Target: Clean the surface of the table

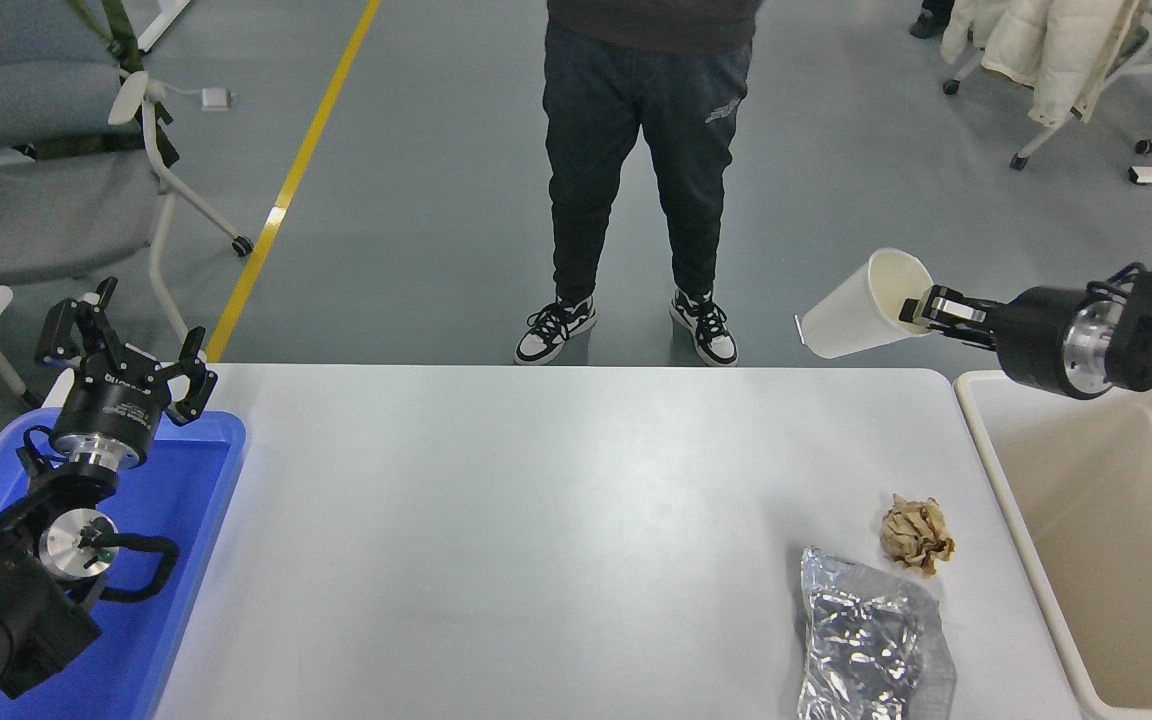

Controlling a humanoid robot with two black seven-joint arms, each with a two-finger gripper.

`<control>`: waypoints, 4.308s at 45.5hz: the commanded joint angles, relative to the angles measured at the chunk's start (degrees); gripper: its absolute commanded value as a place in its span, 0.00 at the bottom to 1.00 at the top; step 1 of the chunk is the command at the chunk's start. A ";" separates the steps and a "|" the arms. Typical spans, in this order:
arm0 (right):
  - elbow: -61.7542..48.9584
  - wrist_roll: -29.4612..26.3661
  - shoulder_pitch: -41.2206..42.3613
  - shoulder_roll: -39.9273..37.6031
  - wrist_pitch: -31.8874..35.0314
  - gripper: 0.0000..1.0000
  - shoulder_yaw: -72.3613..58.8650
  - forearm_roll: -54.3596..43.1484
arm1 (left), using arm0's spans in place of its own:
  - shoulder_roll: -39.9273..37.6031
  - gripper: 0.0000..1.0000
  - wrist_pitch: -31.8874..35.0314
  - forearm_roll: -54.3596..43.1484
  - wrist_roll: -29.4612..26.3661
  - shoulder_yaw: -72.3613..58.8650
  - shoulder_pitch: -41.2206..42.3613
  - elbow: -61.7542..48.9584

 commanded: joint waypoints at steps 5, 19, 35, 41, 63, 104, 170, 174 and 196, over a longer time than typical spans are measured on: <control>2.45 1.13 2.78 -7.50 2.83 0.00 -0.42 2.69 | 0.00 1.00 0.03 -0.01 0.00 0.00 0.00 -0.05; 1.14 5.96 2.34 -15.85 2.92 0.00 -1.21 1.90 | 0.00 1.00 0.03 -0.09 0.00 0.00 0.00 -0.05; -12.57 14.31 -5.04 -17.00 2.66 0.00 -4.02 1.82 | 0.00 1.00 0.21 -0.01 0.00 0.00 0.08 -0.05; -20.91 18.44 -8.11 -16.48 2.57 0.00 -4.29 1.90 | 0.00 1.00 0.21 -0.01 0.00 0.00 0.08 0.04; -45.97 27.59 -19.10 -3.47 2.13 0.00 -3.67 5.86 | 0.00 1.00 0.21 0.00 0.00 0.00 0.08 0.04; -82.98 32.25 -24.64 28.96 -8.93 0.00 -8.24 9.63 | 0.00 1.00 0.21 0.00 0.00 0.00 0.08 0.04; -88.69 31.19 -24.11 31.95 -16.15 0.99 -21.96 38.72 | 0.00 1.00 0.21 -0.09 0.00 0.00 0.08 -0.05; -88.69 31.10 -22.80 31.87 -15.71 0.99 -21.87 44.25 | 0.00 1.00 0.30 -0.09 0.00 0.00 0.08 0.04; -75.26 31.28 -20.60 21.94 -6.14 0.99 3.07 53.50 | 0.00 1.00 0.30 -0.09 0.00 0.00 0.08 0.04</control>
